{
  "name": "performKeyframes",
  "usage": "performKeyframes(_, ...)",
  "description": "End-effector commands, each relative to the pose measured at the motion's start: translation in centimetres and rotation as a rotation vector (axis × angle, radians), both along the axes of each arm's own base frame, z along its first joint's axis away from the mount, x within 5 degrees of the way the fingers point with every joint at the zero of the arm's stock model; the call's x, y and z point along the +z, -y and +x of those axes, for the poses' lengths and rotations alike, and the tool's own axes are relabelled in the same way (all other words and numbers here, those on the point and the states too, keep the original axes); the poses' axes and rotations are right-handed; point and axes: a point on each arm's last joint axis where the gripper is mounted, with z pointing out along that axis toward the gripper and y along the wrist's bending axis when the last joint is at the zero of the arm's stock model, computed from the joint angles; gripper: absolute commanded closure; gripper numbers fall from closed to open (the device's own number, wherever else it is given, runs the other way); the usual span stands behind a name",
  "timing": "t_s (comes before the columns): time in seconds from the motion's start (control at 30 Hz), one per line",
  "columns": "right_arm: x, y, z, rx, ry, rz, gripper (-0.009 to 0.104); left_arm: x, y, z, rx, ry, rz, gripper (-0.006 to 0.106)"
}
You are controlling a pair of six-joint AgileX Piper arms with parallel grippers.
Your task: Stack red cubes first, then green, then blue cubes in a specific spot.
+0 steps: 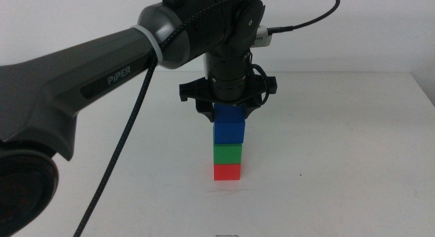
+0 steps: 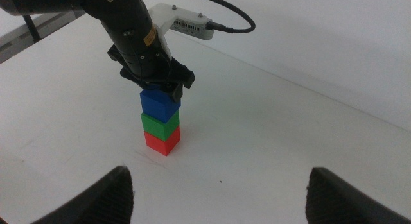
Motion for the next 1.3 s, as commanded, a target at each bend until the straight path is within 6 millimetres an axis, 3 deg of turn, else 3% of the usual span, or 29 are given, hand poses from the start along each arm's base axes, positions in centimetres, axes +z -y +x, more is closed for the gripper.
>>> performKeyframes(0.0,1.0,0.1,0.3,-0.01,0.082,0.023,0.001,3.0,-1.0,-1.2,0.007,0.023,0.005,0.04)
performKeyframes(0.3,1.0,0.1,0.3,-0.01,0.082,0.023,0.001,3.4,-1.1,-1.3,0.005,0.03,-0.001,0.022)
performKeyframes(0.53,1.0,0.1,0.3,-0.01,0.082,0.023,0.001,4.5,-1.4,-1.7,-0.009,0.045,-0.021,0.016)
performKeyframes(0.7,1.0,0.1,0.3,-0.01,0.082,0.023,0.001,7.3,-2.4,-2.9,-0.094,0.11,-0.031,0.008)
performKeyframes(1.1,1.0,0.1,0.3,-0.01,0.082,0.023,0.001,15.0,-5.9,-7.6,-0.151,0.263,-0.163,0.008)
performKeyframes(1.27,1.0,0.1,0.3,-0.01,0.082,0.023,0.001,18.0,-8.3,-9.5,-0.302,0.412,-0.066,0.008)
